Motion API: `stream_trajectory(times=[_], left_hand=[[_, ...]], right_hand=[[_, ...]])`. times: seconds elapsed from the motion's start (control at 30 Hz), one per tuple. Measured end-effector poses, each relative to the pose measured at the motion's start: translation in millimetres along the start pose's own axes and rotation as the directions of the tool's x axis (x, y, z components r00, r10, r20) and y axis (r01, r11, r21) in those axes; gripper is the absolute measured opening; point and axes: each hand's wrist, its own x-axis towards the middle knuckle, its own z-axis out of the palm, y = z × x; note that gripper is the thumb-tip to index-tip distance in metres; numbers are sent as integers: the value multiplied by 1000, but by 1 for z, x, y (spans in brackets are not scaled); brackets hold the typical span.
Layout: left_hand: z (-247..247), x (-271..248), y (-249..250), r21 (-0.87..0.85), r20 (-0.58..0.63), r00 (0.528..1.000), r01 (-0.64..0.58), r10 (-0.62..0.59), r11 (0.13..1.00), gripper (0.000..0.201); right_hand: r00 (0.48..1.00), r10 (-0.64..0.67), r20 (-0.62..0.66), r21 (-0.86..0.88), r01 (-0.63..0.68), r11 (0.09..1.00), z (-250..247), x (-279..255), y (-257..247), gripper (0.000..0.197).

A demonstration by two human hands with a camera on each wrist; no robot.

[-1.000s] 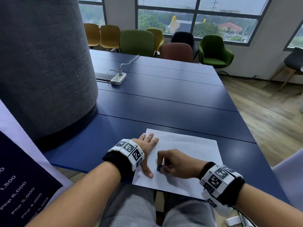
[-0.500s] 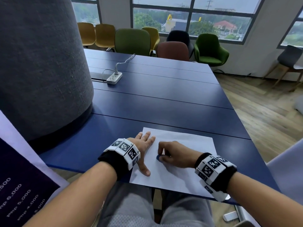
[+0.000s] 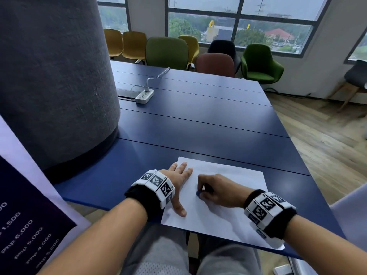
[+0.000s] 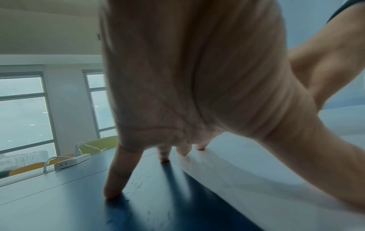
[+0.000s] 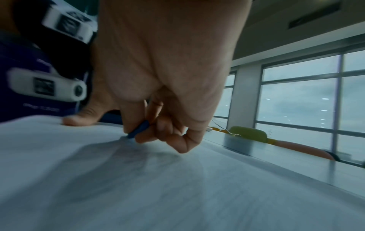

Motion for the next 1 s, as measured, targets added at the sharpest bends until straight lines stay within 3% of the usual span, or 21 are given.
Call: stream_trajectory(times=[0.1,0.23,0.3,0.4,0.47,0.63,0.8,0.9,1.0], left_hand=[[-1,-1,0,-7,11,1000,0,0,1000,143],[-2,-2,1,7,-7,1000,-8,8,1000,141],[-1,-2,1,5,-8,1000,-5,6,1000,142],[-1,0,2,12,0,1000,3,-3,1000,143],[-2,-1,2,12,2,1000,0,0,1000,143],[-1,-3,0,-6,-9,1000,-3,3,1000,143],[-2,-2,1,8,5,1000,8,-8,1000,144],[-2,-2,0,-11,7,1000,8,-7,1000,144],[-1,-2,0,-29,10,1000,8,-8,1000,144]], right_hand=[[985,-68,158,35,63,997,0,-7,-7,8],[997,76,-25,6,-76,997,-3,2,3,10],[996,76,-39,35,-75,997,1,0,4,9],[990,-9,142,80,-3,997,5,-7,-7,9],[983,10,182,48,-19,999,0,-4,-12,9],[993,115,-28,-15,-115,993,-9,21,-4,12],[975,27,221,9,-30,1000,-5,10,-10,11],[990,113,79,-29,-111,993,-15,20,0,11],[973,218,-79,-10,-219,976,-21,26,16,10]])
